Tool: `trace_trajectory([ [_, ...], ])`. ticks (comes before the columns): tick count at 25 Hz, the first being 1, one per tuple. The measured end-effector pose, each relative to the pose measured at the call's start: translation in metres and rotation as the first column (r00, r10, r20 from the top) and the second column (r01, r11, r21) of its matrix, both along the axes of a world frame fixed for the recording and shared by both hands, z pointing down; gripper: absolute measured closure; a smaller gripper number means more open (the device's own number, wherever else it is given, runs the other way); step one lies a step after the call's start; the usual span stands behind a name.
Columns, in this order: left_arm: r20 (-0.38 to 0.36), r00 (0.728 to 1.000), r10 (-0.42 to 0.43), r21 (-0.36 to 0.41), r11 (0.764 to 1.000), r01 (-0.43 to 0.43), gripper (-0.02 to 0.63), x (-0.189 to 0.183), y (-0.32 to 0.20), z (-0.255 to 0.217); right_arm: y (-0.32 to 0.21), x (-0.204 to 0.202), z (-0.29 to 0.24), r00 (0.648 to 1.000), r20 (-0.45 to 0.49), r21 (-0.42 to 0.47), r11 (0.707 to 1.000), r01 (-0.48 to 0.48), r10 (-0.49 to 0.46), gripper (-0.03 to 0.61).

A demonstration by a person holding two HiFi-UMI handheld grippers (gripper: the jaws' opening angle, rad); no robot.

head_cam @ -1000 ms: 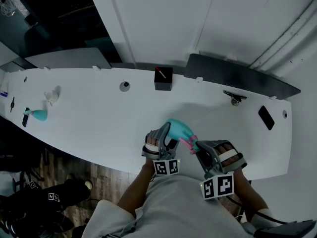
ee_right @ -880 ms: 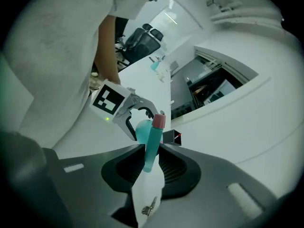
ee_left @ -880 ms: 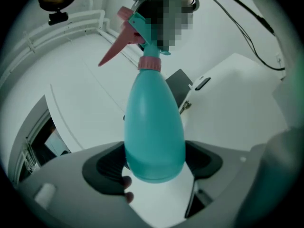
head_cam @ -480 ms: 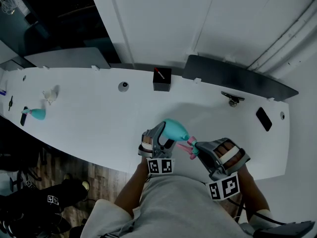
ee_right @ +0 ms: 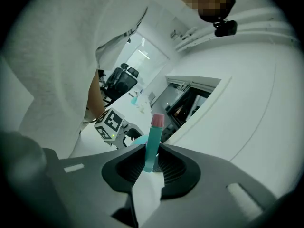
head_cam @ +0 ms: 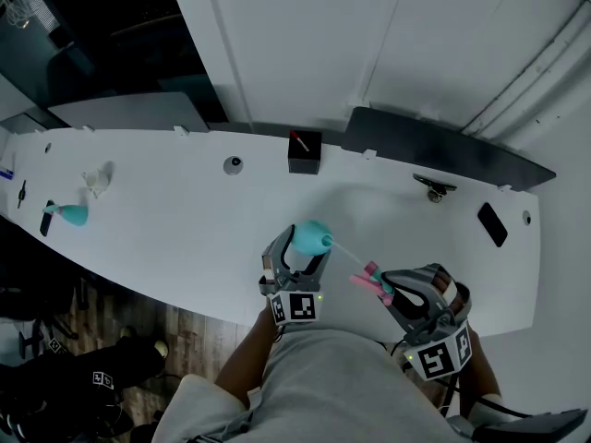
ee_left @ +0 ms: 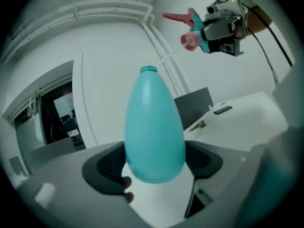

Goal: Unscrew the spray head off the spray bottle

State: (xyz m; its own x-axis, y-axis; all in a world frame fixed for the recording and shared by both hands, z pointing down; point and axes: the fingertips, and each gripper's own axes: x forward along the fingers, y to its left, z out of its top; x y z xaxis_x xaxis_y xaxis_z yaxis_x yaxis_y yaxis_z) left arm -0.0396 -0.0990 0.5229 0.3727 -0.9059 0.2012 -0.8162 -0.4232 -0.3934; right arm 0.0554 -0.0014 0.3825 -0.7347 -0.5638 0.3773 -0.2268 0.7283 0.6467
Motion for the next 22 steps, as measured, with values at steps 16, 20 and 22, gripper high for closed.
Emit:
trace_trajectory([
  [16,-0.236,0.970,-0.060,-0.066,0.997,0.046,0.230,-0.013,0.002,-0.019,-0.053,0.046,0.077,0.795,0.222,-0.272,0.819,-0.505,0.564,0.492],
  [20,-0.299,0.950,-0.085,-0.096,0.994,0.059,0.230,-0.012,0.007,-0.025,-0.081,0.008,0.113,0.702,0.306,-0.394,0.756,-0.523,0.644,0.492],
  [22,-0.304,0.947,-0.104,-0.098,0.992,0.077,0.230,-0.014,0.009,-0.026,-0.085,-0.004,0.122,0.685,0.298,-0.416,0.737,-0.533,0.664,0.492],
])
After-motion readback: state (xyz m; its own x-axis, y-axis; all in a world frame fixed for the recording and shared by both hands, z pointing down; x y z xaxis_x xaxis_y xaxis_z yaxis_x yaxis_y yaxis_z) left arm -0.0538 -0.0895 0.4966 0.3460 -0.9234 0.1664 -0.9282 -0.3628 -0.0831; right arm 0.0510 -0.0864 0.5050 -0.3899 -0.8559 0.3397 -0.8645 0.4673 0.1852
